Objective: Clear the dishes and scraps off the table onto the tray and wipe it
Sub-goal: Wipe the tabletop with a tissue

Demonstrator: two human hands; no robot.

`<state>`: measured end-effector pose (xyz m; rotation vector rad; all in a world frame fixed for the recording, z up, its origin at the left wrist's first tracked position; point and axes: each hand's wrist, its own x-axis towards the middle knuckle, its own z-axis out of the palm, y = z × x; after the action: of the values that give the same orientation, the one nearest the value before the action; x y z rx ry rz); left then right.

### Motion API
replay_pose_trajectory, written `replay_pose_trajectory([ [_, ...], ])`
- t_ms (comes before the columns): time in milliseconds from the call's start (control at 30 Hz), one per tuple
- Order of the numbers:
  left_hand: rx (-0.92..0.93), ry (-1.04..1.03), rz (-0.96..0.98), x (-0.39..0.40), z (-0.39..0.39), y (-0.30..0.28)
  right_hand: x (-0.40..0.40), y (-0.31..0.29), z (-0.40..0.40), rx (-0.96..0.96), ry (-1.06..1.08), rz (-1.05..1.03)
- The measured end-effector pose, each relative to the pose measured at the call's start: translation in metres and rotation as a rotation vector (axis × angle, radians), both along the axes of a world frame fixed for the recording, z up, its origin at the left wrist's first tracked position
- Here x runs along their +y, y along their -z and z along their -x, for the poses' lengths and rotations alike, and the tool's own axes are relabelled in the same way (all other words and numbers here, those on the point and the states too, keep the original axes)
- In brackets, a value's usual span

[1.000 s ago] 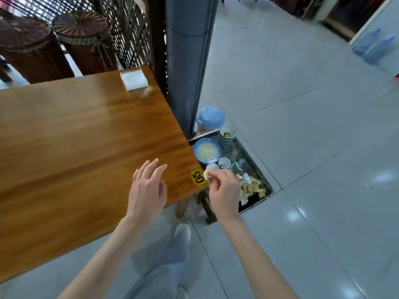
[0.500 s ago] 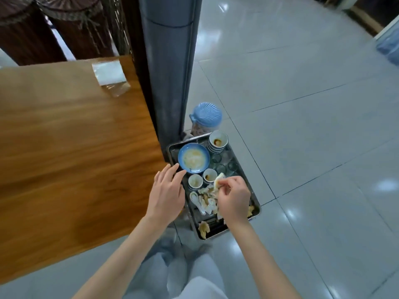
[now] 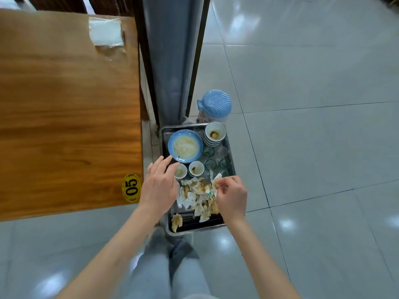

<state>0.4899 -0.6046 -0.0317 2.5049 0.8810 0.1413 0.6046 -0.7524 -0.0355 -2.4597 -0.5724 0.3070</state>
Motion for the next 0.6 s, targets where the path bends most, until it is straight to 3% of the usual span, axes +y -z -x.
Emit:
replay_pose_trajectory([
  [600,0.064,-0.116,0.025,-0.009,0.006,0.012,-0.022,0.025,-0.018,0.096,0.002,0.076],
])
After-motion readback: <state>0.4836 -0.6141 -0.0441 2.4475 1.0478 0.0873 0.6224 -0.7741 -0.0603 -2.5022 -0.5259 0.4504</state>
